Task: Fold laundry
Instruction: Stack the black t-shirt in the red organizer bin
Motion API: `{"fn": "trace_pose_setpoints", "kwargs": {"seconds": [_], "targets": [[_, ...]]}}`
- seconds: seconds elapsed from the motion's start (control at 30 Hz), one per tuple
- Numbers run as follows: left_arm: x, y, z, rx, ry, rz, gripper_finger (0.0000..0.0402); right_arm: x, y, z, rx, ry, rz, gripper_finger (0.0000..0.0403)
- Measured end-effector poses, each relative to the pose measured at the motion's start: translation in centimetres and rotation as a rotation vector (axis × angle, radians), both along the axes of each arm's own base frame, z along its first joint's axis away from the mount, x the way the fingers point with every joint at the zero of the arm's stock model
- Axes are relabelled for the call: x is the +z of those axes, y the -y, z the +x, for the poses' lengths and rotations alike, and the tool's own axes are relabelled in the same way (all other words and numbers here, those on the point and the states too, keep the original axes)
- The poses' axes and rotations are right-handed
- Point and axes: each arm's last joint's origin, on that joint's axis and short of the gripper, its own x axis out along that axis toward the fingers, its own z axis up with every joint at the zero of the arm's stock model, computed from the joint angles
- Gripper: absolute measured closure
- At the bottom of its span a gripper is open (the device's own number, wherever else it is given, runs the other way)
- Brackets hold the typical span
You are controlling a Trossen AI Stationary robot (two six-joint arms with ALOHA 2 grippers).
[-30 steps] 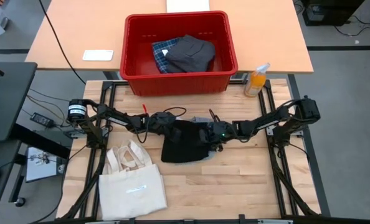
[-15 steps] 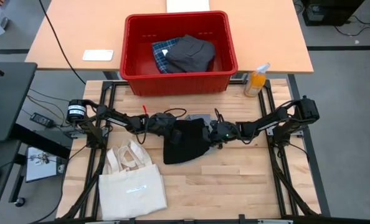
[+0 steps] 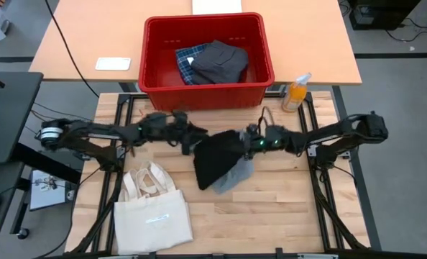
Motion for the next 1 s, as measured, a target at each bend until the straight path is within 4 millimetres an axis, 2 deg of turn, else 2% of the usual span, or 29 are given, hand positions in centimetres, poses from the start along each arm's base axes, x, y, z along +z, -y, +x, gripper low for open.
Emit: {"fn": "trace_pose_setpoints", "kwargs": {"seconds": [0.1,0.27,0.4,0.67,0.77,1.0], "targets": [[2.0,0.1,-1.4,0.039,0.065,0.058,0.0260,2.3,1.8,-0.3,-0.021,0.083,-0.050,0.0378],[3.7,0.1,-3.2,0.104,0.101,0.086,0.0260,6.8,5.2,0.1,-0.061,0.186,-0.165,0.0378],[4.0,0.1,-4.0,0.139,0.085,0.090,0.0260,10.4,8.2,0.9,-0.089,0.212,-0.276,0.0378],[3.8,0.1,-4.0,0.139,0.065,0.082,0.0260,16.6,15.3,2.7,-0.138,0.303,-0.483,0.0378],[3.6,0.1,-3.9,0.137,0.047,0.075,0.0260,18.2,18.3,3.0,-0.208,0.323,-0.562,0.0378],[3.4,0.1,-3.9,0.136,0.035,0.038,0.0260,20.1,25.2,4.1,-0.318,0.340,-0.677,0.0378]]}}
